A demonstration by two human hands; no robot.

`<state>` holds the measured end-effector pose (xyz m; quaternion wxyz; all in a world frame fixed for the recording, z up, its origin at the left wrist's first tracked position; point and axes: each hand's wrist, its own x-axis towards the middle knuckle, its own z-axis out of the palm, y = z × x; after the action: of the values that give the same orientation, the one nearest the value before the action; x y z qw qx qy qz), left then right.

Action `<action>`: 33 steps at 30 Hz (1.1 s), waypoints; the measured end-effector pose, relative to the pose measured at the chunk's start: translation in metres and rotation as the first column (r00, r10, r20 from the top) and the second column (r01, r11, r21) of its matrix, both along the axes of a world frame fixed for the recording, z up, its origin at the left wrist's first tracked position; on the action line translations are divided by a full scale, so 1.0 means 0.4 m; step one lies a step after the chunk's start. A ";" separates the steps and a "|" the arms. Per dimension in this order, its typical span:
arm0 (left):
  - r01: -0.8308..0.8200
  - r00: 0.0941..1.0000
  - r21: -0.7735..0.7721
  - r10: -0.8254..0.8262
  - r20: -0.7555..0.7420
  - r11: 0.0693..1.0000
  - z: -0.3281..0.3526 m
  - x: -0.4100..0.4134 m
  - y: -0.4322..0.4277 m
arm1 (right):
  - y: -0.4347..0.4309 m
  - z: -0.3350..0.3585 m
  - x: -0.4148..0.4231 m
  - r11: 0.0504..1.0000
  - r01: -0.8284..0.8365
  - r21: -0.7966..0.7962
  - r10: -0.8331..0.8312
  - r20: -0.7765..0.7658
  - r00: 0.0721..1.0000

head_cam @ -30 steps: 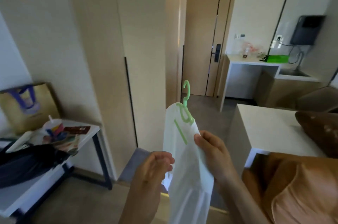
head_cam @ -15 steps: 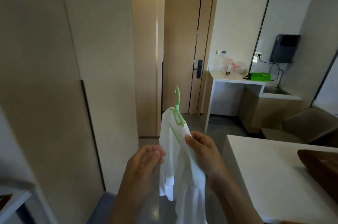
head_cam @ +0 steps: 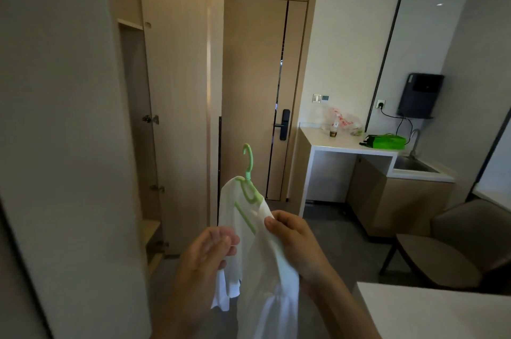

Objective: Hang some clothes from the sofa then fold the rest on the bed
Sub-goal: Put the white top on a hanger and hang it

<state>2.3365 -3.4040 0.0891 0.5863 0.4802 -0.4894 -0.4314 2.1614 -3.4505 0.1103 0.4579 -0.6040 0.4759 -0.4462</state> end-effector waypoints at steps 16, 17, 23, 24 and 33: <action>-0.540 0.841 -0.018 0.541 0.015 0.841 -0.007 0.099 -0.800 | -0.927 0.015 0.212 0.875 -0.484 -0.010 0.483 -0.050 0.874; -0.594 0.804 -0.040 0.595 0.019 0.804 0.010 0.120 -0.834 | -0.980 0.030 0.244 0.841 -0.541 0.002 0.541 -0.031 0.841; -0.768 0.641 -0.011 0.767 -0.032 0.641 0.066 0.249 -0.960 | -1.201 0.100 0.433 0.680 -0.733 0.021 0.732 0.033 0.681; -0.793 0.609 -0.014 0.793 -0.009 0.609 0.064 0.282 -0.978 | -1.229 0.109 0.474 0.647 -0.763 0.010 0.762 0.044 0.646; -0.915 0.390 -0.128 0.920 -0.038 0.383 0.116 0.591 -1.070 | -1.404 0.200 0.896 0.469 -0.883 -0.016 0.878 0.113 0.464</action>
<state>2.5730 -3.8319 0.1355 0.7465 0.6403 -0.1809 0.0055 2.5198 -4.0120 0.1901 0.6598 -0.7280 0.0820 -0.1670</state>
